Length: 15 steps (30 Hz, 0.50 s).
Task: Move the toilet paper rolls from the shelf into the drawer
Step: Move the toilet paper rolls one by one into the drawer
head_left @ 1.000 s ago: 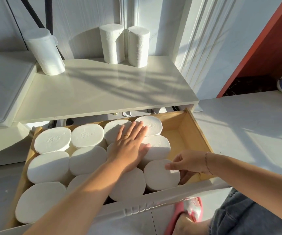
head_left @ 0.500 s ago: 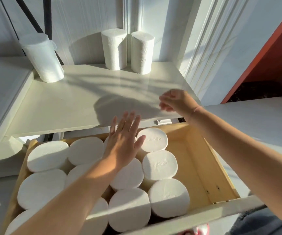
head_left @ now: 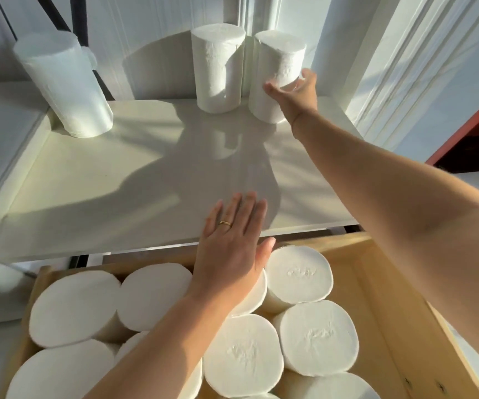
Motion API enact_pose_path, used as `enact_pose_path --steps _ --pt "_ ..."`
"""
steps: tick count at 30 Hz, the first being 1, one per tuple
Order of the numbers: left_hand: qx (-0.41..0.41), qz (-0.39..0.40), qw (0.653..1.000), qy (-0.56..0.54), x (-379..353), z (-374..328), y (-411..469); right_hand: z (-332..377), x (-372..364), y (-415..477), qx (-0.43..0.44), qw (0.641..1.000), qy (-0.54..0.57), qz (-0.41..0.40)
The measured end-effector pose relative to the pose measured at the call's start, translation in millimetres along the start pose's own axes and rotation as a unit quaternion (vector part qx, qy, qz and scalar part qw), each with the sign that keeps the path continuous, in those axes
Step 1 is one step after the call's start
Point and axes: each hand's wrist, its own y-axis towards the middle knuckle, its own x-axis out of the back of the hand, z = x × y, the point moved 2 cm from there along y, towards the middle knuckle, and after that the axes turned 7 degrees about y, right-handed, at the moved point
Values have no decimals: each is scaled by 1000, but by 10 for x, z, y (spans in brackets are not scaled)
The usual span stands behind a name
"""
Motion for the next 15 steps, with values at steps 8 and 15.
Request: enact_pose_path --steps 8,15 --pt "0 8 1000 -6 -19 7 -10 68 -34 27 56 998 3 -2" --pt "6 8 1000 -21 -44 -9 -43 125 571 -635 61 991 0 123"
